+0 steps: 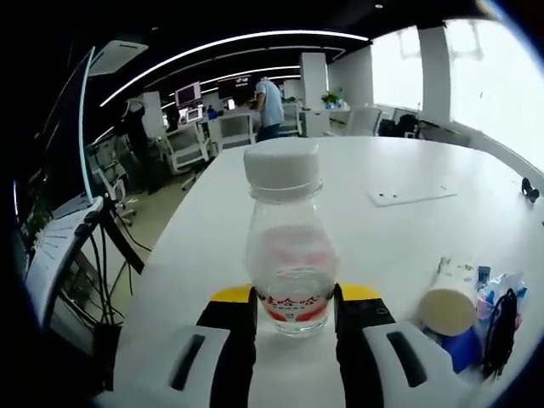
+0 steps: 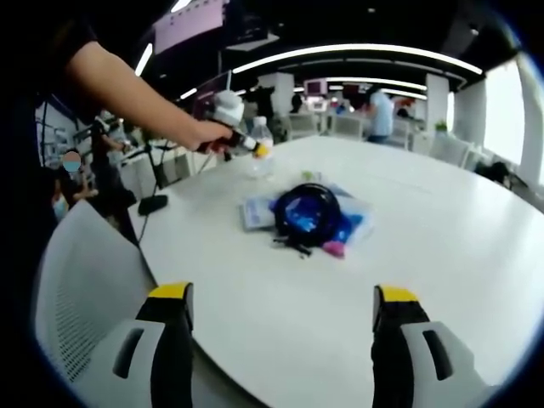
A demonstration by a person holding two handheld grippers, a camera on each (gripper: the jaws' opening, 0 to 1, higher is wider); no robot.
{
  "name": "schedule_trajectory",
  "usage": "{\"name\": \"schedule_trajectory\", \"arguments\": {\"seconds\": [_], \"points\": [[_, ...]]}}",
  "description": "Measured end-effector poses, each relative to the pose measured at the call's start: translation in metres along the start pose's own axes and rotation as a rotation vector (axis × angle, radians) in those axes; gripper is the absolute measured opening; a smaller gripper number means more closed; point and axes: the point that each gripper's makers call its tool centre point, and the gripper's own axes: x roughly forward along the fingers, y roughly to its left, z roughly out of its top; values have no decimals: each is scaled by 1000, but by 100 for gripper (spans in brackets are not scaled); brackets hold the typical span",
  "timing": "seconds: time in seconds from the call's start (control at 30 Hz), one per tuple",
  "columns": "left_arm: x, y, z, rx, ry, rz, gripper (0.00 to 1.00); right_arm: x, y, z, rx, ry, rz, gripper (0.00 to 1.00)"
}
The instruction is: Arrange the tabletop items into an orderly group along one side of the table until the central work area is clear of visible clutter.
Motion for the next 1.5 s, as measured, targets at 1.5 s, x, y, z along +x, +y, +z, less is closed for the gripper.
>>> {"name": "schedule_trajectory", "arguments": {"seconds": [1.5], "points": [[-17, -7, -16, 28, 3, -42, 34, -5, -5, 13, -4, -66, -27, 84]]}}
